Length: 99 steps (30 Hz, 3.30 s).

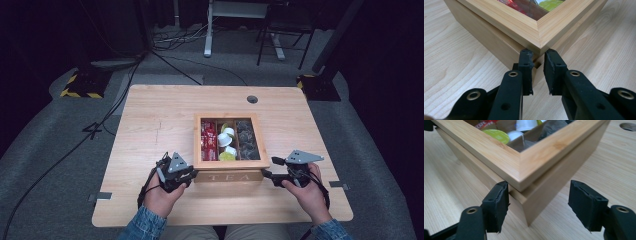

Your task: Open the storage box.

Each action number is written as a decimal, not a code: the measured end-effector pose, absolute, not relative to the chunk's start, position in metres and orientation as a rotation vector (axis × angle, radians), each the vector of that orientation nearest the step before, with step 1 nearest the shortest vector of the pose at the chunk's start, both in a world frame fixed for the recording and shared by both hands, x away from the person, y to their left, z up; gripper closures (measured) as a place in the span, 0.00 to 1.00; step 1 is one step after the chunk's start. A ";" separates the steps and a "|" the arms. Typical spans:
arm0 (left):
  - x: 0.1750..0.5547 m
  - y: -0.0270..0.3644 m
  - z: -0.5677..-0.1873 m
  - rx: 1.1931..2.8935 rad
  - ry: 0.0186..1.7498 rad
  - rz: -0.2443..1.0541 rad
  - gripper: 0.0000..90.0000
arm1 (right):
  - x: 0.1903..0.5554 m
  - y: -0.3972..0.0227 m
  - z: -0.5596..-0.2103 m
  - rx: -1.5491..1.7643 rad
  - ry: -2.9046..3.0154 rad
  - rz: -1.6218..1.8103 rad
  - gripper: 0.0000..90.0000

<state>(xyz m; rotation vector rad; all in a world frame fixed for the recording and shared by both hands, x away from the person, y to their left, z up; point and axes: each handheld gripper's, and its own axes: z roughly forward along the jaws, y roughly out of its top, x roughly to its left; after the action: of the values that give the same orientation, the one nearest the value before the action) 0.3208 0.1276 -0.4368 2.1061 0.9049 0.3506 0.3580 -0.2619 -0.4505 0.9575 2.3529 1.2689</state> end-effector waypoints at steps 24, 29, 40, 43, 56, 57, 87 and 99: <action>0.325 0.127 -0.428 2.067 0.889 0.396 0.66 | 0.358 -0.249 -0.436 0.907 2.305 1.257 0.38; 0.329 0.130 -0.423 2.044 0.899 0.411 0.56 | 0.359 -0.248 -0.429 0.897 2.279 1.268 0.36; 0.338 0.142 -0.420 2.011 0.957 0.452 0.43 | 0.365 -0.248 -0.414 0.874 2.251 1.289 0.32; 0.341 0.150 -0.422 2.017 0.983 0.466 0.41 | 0.367 -0.248 -0.408 0.863 2.249 1.293 0.32; 0.350 0.177 -0.439 2.028 1.086 0.487 0.36 | 0.383 -0.248 -0.373 0.823 2.208 1.323 0.32; 0.351 0.179 -0.440 2.036 1.087 0.493 0.35 | 0.385 -0.248 -0.370 0.824 2.206 1.329 0.32; 0.355 0.215 -0.477 2.041 1.232 0.510 0.33 | 0.442 -0.243 -0.326 0.848 2.117 1.491 0.34; 0.358 0.213 -0.480 2.043 1.226 0.500 0.33 | 0.458 -0.239 -0.317 0.847 2.064 1.517 0.41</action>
<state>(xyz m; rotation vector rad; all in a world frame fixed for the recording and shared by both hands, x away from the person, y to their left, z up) 0.3583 0.2131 -0.4798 2.0428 1.2262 0.5004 0.4576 -0.2388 -0.3170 0.8472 2.0644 1.5166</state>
